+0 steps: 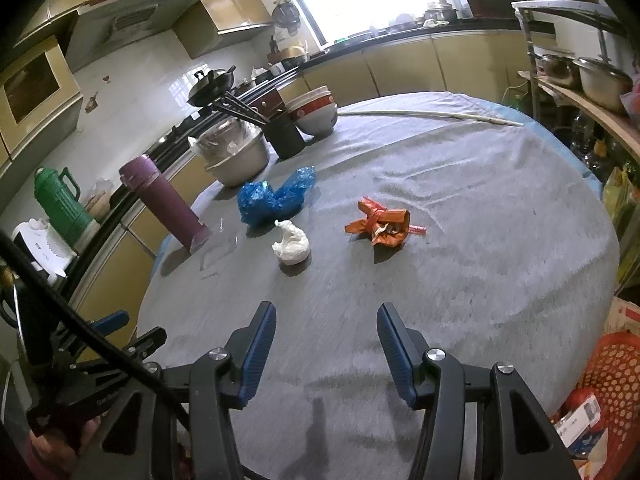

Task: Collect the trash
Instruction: 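Grasp the orange wrapper with the right tool while the left tool grasps the white tissue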

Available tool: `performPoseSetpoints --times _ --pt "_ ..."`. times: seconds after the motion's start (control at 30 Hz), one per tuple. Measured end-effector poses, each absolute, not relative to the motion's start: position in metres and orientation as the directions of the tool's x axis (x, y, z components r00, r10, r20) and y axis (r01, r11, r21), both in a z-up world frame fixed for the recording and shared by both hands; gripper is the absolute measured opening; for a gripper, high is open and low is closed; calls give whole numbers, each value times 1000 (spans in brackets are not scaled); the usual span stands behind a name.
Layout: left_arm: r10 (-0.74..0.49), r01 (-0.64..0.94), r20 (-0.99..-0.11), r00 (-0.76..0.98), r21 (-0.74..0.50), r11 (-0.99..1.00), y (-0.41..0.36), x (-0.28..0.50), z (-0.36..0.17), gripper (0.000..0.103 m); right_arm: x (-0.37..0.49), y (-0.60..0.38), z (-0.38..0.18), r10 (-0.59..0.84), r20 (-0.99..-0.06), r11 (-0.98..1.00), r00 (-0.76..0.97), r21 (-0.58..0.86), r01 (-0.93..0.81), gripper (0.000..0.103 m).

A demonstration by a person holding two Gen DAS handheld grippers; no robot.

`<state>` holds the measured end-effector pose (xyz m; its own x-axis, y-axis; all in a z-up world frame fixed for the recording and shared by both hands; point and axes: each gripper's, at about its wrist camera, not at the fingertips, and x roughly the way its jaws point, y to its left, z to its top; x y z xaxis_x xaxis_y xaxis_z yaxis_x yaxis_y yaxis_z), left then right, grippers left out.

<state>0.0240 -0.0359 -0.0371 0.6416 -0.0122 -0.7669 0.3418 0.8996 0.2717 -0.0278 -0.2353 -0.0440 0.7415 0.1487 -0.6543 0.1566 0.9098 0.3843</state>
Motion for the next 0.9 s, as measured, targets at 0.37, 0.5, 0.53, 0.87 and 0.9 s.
performPoseSetpoints --times 0.37,0.5,0.53,0.87,0.9 --pt "-16 352 -770 638 274 895 -44 32 -40 69 1 -251 -46 128 -654 917 746 365 162 56" --pt "-48 375 -791 610 235 897 -47 41 -42 69 20 -262 -51 120 -664 918 738 357 172 56" --pt "-71 384 -804 591 202 901 -47 46 -42 69 28 -267 -55 124 -668 912 734 368 181 56" --pt "-275 387 -855 441 -96 917 -67 119 -49 69 96 -305 -84 141 -697 847 703 453 279 55" --pt "-293 385 -853 431 -119 915 -71 124 -49 69 102 -306 -87 148 -703 841 696 460 286 55"
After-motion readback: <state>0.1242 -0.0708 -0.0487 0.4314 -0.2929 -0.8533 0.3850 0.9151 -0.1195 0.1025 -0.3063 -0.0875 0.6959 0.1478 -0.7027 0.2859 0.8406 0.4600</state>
